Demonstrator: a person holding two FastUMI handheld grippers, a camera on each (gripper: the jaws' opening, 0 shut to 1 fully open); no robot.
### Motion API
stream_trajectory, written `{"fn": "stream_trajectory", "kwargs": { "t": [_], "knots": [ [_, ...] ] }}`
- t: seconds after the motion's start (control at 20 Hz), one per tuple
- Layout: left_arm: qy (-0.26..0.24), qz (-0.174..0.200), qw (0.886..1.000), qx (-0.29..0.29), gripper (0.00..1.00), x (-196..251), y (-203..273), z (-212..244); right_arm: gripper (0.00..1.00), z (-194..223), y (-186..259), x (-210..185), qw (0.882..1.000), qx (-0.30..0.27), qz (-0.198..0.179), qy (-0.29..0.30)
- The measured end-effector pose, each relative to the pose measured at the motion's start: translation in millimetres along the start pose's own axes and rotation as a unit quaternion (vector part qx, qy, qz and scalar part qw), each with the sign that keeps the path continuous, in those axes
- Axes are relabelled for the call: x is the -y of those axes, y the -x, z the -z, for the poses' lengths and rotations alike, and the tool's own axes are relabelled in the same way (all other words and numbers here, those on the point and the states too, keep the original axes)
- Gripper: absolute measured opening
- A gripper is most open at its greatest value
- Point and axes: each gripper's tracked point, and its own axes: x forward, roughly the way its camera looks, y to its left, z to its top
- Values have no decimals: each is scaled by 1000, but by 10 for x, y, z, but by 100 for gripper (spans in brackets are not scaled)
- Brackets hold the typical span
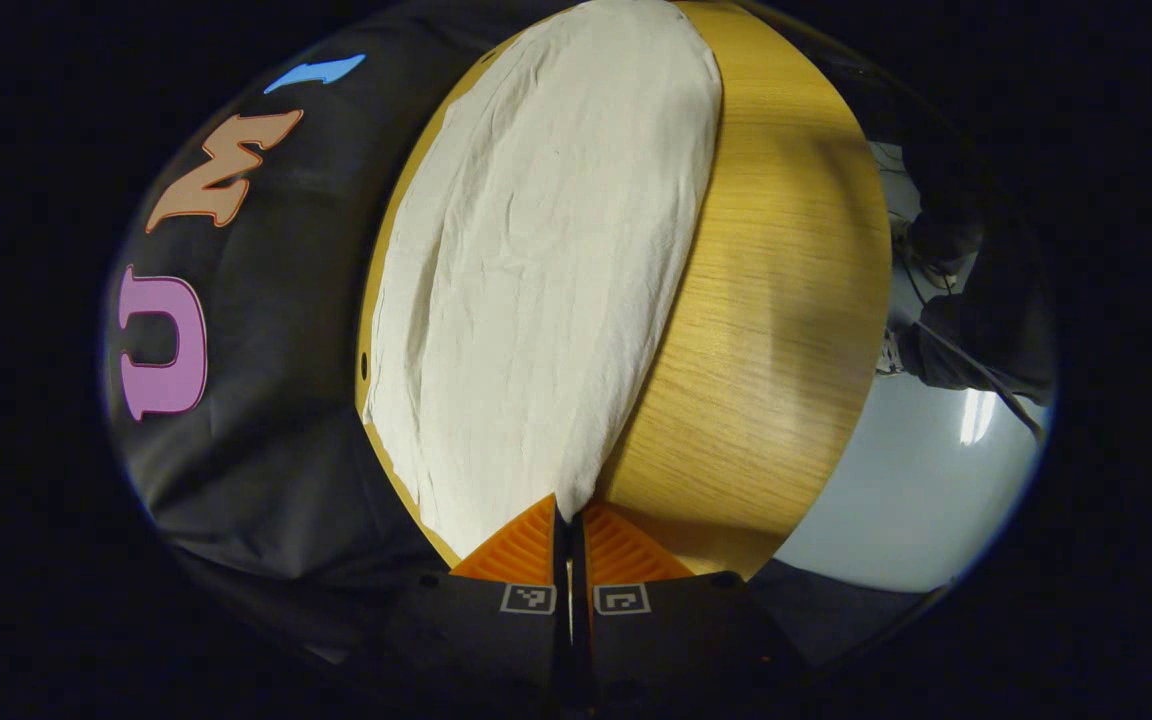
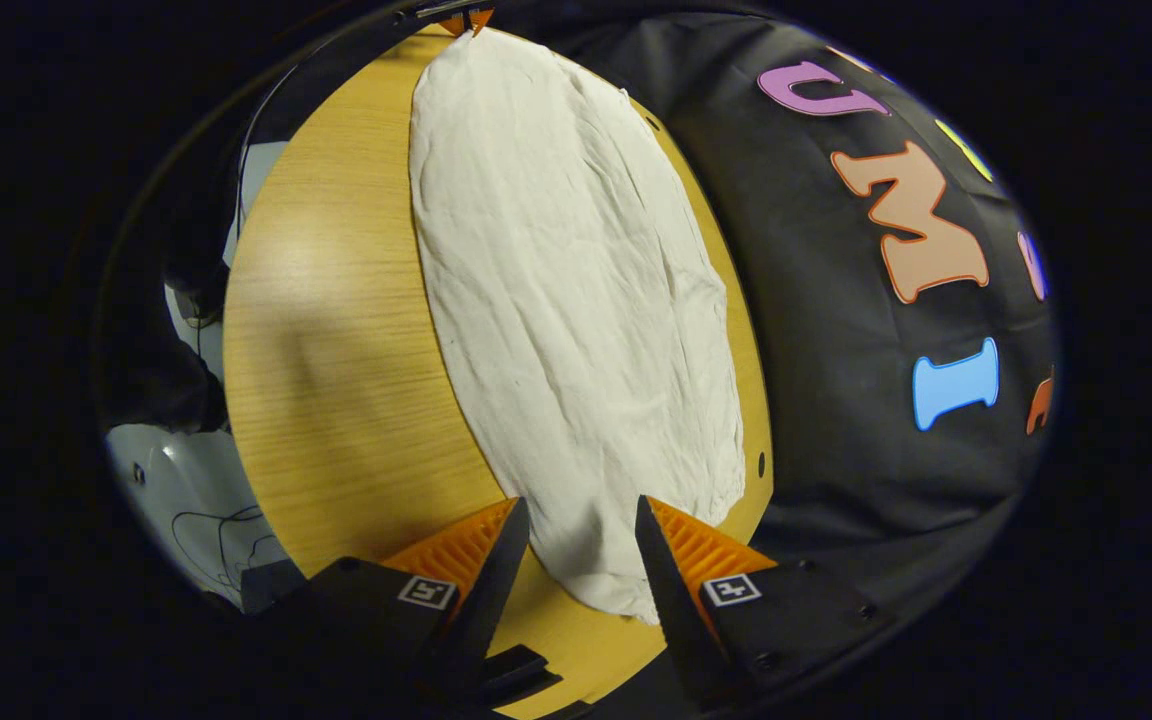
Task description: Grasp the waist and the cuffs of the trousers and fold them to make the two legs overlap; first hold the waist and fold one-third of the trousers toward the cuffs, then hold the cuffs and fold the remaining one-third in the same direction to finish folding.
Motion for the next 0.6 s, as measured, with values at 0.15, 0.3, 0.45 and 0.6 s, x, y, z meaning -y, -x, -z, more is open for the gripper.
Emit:
{"fn": "stream_trajectory", "kwargs": {
  "t": [0.15,0.3,0.45,0.6],
  "knots": [
    [0,-3,1000,-3,0,8,11,-1,60,11,-53,23,1000,-10,10,7],
    [-2,-5,1000,-6,0,-2,-3,9,34,10,-139,-86,1000,-16,-2,13],
    [0,-8,1000,-10,0,-8,-6,17,2,5,-128,-97,999,-10,6,34],
    [31,-1,999,-14,0,8,-1,25,6,10,-84,-36,1000,-11,9,2]
  ]
}}
